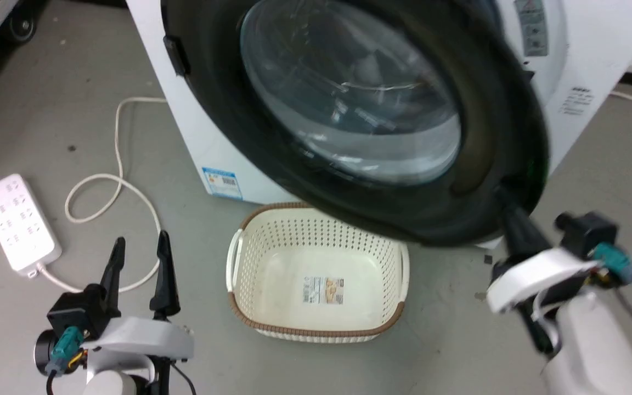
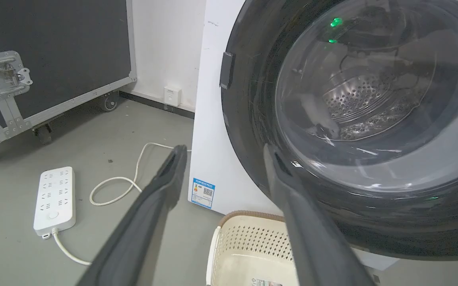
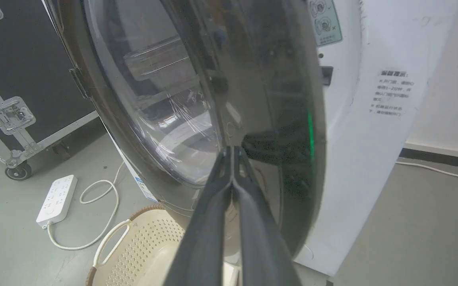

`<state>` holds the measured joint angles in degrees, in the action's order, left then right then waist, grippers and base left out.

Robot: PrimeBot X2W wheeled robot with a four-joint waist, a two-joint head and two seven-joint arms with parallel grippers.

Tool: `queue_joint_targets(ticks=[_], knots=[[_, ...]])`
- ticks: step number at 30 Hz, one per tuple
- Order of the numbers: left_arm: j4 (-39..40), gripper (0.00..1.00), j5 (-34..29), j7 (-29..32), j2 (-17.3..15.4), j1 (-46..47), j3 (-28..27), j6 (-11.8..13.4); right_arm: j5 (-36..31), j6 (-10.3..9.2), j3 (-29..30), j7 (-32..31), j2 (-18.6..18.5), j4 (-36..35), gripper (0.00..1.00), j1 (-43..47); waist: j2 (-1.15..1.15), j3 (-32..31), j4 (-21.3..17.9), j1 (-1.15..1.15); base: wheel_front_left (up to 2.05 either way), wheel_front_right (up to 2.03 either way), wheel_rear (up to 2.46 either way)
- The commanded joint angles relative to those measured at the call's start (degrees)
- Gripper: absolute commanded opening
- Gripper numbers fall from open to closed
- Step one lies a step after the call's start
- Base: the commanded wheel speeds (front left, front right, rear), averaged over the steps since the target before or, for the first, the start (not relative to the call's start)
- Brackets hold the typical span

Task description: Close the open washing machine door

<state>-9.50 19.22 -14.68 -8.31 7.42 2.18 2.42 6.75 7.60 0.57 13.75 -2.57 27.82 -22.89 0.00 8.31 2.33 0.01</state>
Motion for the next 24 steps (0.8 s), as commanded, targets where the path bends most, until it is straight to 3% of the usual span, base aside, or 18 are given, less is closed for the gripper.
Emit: queue_joint_targets(ticks=[1,12,24], knots=[[0.3,1.00,-0.4,-0.3,0.2,1.0,-0.3,-0.4,-0.8,-0.11,1.5,0.5,-0.3,0.5,0.00,-2.1,0.00,1.1,0.8,-0.01,0.00,0.00,0.00],[1.3,1.00,-1.9,-0.3,2.1,4.9,-1.6,-2.8,-10.0,-0.11,15.1,1.1,-0.3,3.9,0.00,-14.4,0.00,7.6,4.3,-0.01,0.00,0.00,0.00],[1.3,1.00,-3.7,-0.3,3.7,7.4,-4.2,-5.0,-13.8,-0.11,24.2,1.2,-0.3,2.2,0.00,-24.3,0.00,12.2,5.7,-0.01,0.00,0.00,0.00]])
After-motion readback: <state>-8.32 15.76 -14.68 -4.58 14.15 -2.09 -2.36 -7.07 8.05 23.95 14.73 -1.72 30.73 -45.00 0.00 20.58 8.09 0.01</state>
